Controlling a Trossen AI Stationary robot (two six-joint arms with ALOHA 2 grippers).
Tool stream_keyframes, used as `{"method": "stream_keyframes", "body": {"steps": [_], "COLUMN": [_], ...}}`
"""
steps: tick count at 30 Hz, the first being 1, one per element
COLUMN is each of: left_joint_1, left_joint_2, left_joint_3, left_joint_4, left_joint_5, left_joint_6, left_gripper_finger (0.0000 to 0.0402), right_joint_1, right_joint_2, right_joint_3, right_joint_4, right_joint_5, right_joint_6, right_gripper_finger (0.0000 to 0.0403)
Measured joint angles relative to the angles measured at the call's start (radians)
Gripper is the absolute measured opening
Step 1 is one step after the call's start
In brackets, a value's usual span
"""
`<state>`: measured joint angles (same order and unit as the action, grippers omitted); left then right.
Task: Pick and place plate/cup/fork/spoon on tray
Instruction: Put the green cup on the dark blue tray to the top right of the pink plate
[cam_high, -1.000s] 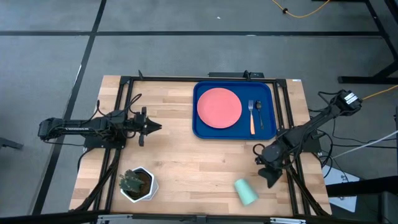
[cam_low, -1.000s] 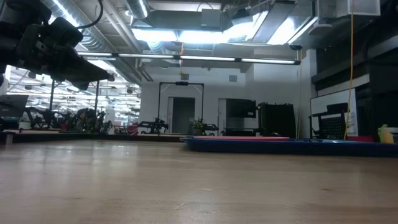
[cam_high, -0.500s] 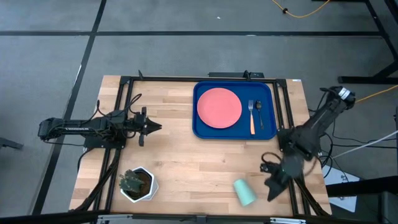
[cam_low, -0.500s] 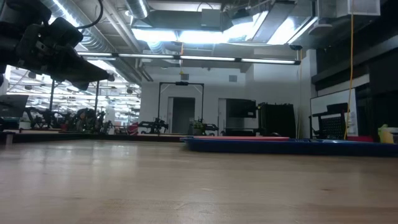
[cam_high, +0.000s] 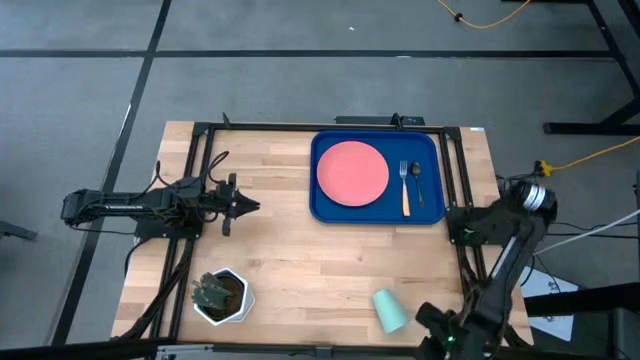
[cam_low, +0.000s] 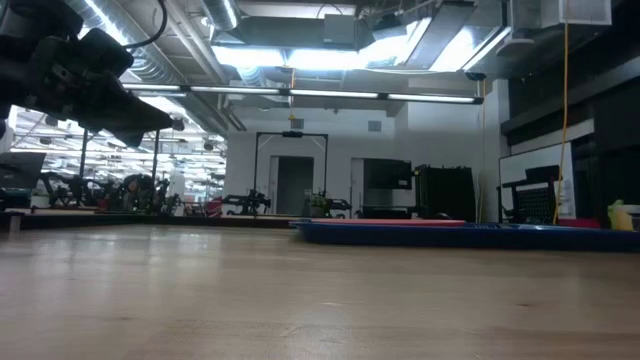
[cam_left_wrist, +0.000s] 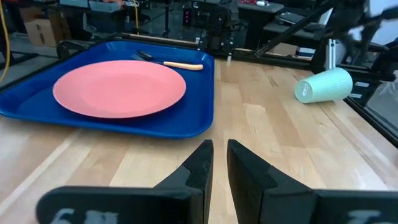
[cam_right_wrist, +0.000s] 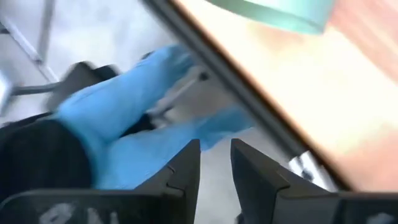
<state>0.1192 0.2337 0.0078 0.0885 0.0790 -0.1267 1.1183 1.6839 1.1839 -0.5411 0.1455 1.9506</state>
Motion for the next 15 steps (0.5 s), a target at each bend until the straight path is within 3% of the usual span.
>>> {"method": "stream_keyframes", "body": {"steps": [8,15], "left_joint_1": [0.0,0.0], "left_joint_2": [0.0,0.0], "left_joint_3": [0.0,0.0], "left_joint_4": [-0.002,-0.002], "left_joint_5": [0.079,0.096], "left_joint_6": [-0.006,-0.006], "left_gripper_finger": [0.0041,0.0041], "right_joint_1": [0.0,-0.024], "right_joint_2": [0.165,0.195], "right_joint_3": [0.026,0.026], "right_joint_4": [0.0,-0.001], "right_joint_5": [0.039,0.255], "right_joint_6": [-0.07,-0.076], "right_gripper_finger": [0.0095,0.0095]}}
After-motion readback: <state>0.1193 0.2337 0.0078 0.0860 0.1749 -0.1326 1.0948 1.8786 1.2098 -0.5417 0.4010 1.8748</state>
